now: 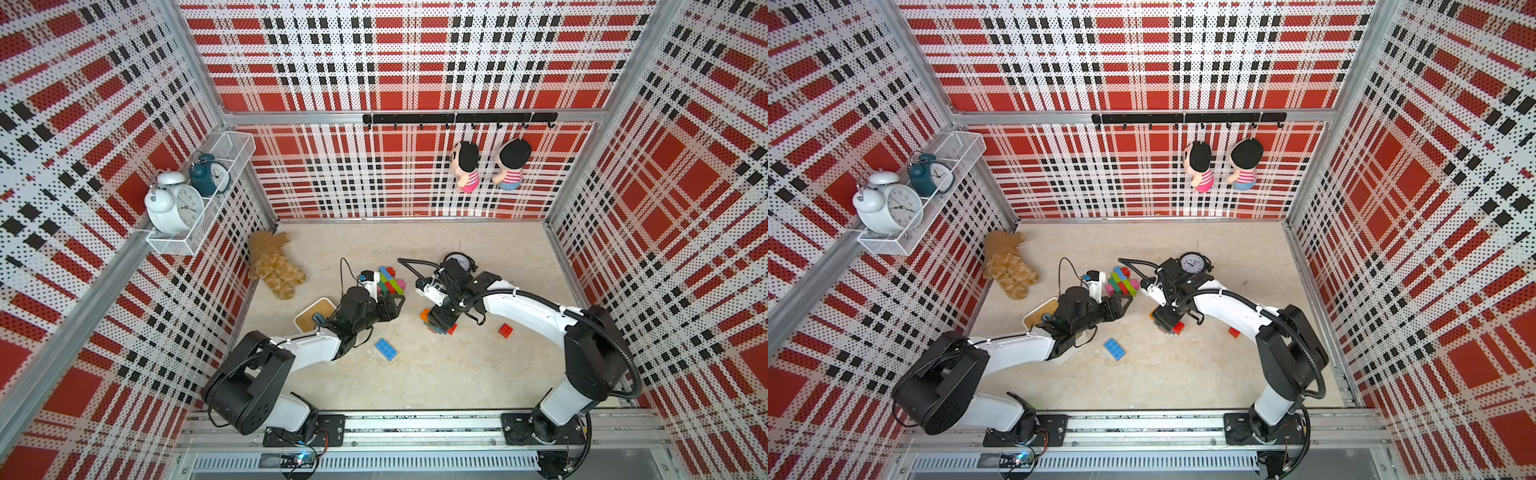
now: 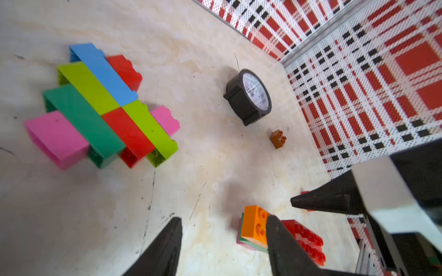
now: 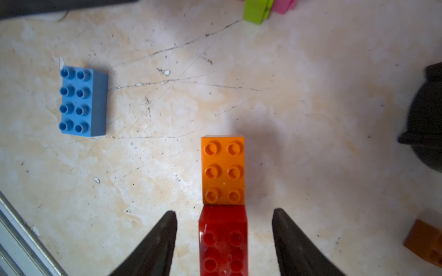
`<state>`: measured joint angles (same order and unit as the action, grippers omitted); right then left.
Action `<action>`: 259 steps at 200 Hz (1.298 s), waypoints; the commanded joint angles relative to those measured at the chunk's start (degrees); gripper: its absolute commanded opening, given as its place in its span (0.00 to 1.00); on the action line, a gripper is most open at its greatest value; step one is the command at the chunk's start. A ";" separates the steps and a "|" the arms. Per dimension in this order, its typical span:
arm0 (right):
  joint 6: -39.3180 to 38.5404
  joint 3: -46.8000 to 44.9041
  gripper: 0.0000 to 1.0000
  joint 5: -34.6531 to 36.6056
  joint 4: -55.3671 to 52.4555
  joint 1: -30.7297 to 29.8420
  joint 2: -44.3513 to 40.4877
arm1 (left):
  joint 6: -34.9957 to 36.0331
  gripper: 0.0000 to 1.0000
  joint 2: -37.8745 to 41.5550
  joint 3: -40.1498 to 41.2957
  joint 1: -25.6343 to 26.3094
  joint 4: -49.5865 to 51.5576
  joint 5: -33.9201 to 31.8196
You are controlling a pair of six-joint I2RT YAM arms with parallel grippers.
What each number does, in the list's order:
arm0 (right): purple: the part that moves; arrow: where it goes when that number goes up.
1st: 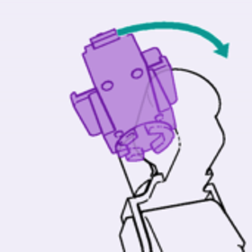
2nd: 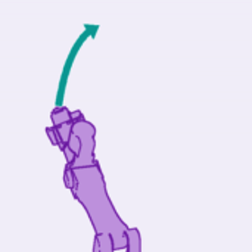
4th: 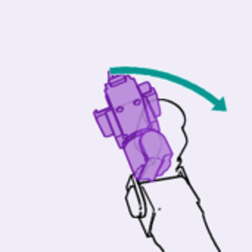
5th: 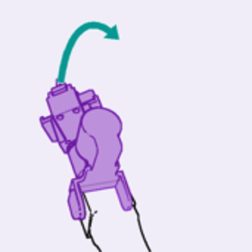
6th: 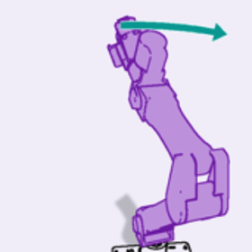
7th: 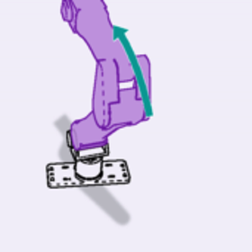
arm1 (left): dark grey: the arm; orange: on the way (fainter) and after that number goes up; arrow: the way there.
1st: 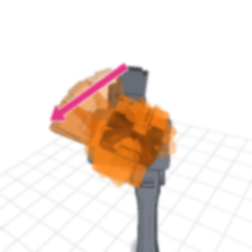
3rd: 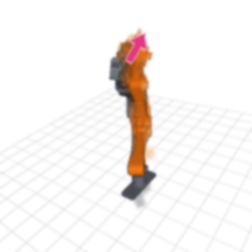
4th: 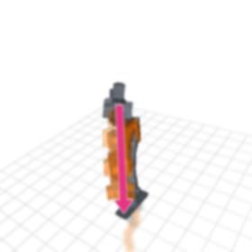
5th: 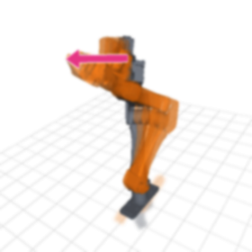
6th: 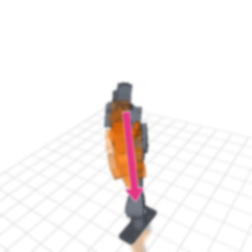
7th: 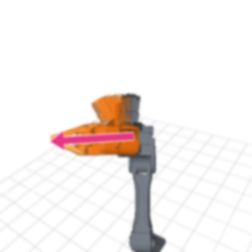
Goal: Assemble a heart with building blocks
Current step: Assemble the building block at the center of the board, then pick up the building block from the center of the board.
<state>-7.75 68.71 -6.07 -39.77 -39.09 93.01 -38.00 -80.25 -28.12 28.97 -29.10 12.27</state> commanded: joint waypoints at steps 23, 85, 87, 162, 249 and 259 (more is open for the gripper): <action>8.60 5.97 0.62 9.52 -2.21 -6.17 -2.24 | -1.35 0.66 12.64 2.39 -6.83 14.51 -3.08; 25.90 8.99 0.53 2.55 -4.38 -15.63 8.32 | -4.25 0.71 27.81 5.03 -17.36 36.66 -1.03; 26.11 9.16 0.53 2.42 -4.36 -15.83 8.81 | -4.38 0.71 28.03 5.19 -17.52 37.06 -0.74; 29.98 15.56 0.54 0.95 -2.14 -21.91 20.08 | -12.50 0.76 39.63 7.20 -18.75 45.42 -3.04; 29.01 19.95 0.53 0.94 -5.66 -23.41 25.94 | -11.84 0.76 41.62 6.97 -23.88 46.70 -0.78; 29.15 20.21 0.51 1.27 -5.99 -23.42 26.23 | -11.75 0.76 41.58 7.01 -23.96 46.60 -0.58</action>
<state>21.06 87.39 -5.17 -43.94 -61.98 118.21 -50.37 -38.50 -21.02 5.67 17.02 10.55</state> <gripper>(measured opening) 0.526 0.765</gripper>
